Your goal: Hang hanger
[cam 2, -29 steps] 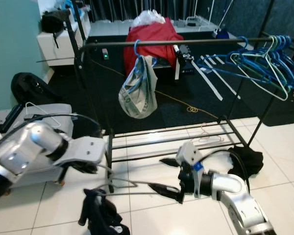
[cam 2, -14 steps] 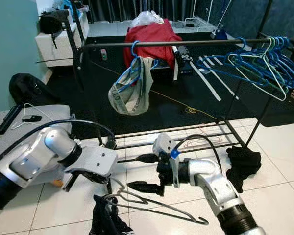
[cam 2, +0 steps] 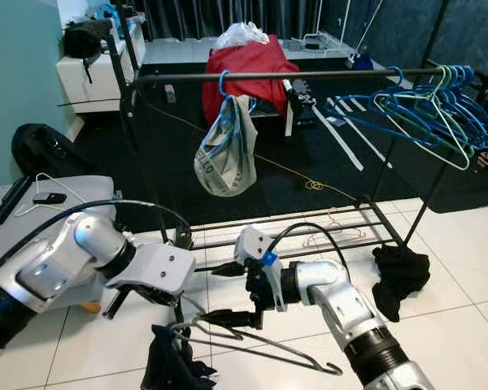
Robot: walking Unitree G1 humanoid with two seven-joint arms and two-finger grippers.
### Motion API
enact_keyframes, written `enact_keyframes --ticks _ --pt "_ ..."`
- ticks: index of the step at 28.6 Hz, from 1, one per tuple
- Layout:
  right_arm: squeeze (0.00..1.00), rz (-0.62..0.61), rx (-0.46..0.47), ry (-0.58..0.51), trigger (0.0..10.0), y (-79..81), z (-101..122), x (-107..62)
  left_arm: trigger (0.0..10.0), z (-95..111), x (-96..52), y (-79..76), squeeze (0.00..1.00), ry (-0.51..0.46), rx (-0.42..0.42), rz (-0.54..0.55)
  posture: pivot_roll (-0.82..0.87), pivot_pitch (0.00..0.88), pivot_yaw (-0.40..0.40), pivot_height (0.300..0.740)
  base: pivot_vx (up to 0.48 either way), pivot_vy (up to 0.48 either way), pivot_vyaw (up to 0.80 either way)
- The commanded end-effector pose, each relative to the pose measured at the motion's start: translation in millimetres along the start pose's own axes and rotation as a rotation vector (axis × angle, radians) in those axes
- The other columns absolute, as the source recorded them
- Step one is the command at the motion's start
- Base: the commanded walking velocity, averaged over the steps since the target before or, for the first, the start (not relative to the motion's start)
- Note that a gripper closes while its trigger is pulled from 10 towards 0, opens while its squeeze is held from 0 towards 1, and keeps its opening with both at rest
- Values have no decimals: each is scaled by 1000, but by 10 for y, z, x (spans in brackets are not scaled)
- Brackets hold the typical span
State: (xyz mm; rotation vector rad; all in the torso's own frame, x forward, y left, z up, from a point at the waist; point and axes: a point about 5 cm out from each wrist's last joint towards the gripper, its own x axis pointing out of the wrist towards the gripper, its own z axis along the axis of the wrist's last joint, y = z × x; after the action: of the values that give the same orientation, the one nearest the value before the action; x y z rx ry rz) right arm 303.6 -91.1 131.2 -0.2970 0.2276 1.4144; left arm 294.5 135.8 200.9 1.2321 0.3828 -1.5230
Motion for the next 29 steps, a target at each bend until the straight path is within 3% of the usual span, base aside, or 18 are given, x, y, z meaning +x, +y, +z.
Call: enact_keyframes --ticks 1,7,14,22,23,24,25,26,27,28,29 --pt "0 -37 -42 27 10000 -56 6 61 0 30 -1 -6 0 3 19 -10 -49 79 -7 740 0 0 0" --pt "0 -53 -75 16 10000 -121 103 174 0 46 15 0 0 3 29 -19 -50 85 -5 740 0 0 0" --pt "0 36 -100 -49 10000 -71 272 326 0 54 30 17 0 5 31 -25 -49 95 -5 740 0 0 0" --pt "0 83 -111 -56 10000 -38 285 412 0 60 37 32 0 5 30 -28 -50 99 -7 740 0 0 0" --pt "0 90 -112 -47 7882 -35 267 423 0 61 37 35 0 5 31 -29 -51 99 -7 740 0 0 0" --pt "0 94 -109 -35 3333 -33 245 425 0 63 38 38 0 5 30 -29 -51 99 -7 740 0 0 0" --pt "0 94 -109 -35 3333 -33 245 425 0 63 38 38 0 5 30 -29 -51 99 -7 740 0 0 0" --pt "0 99 -111 -13 1255 -31 216 421 0 65 39 41 0 5 30 -29 -52 99 -7 740 0 0 0" --pt "0 99 -111 -13 1255 -31 216 421 0 65 39 41 0 5 30 -29 -52 99 -7 740 0 0 0" --pt "0 103 -111 13 157 -28 181 413 0 66 41 43 0 5 30 -29 -53 99 -7 740 0 0 0" --pt "0 103 -111 13 157 -28 181 413 0 66 41 43 0 5 30 -29 -53 99 -7 740 0 0 0"
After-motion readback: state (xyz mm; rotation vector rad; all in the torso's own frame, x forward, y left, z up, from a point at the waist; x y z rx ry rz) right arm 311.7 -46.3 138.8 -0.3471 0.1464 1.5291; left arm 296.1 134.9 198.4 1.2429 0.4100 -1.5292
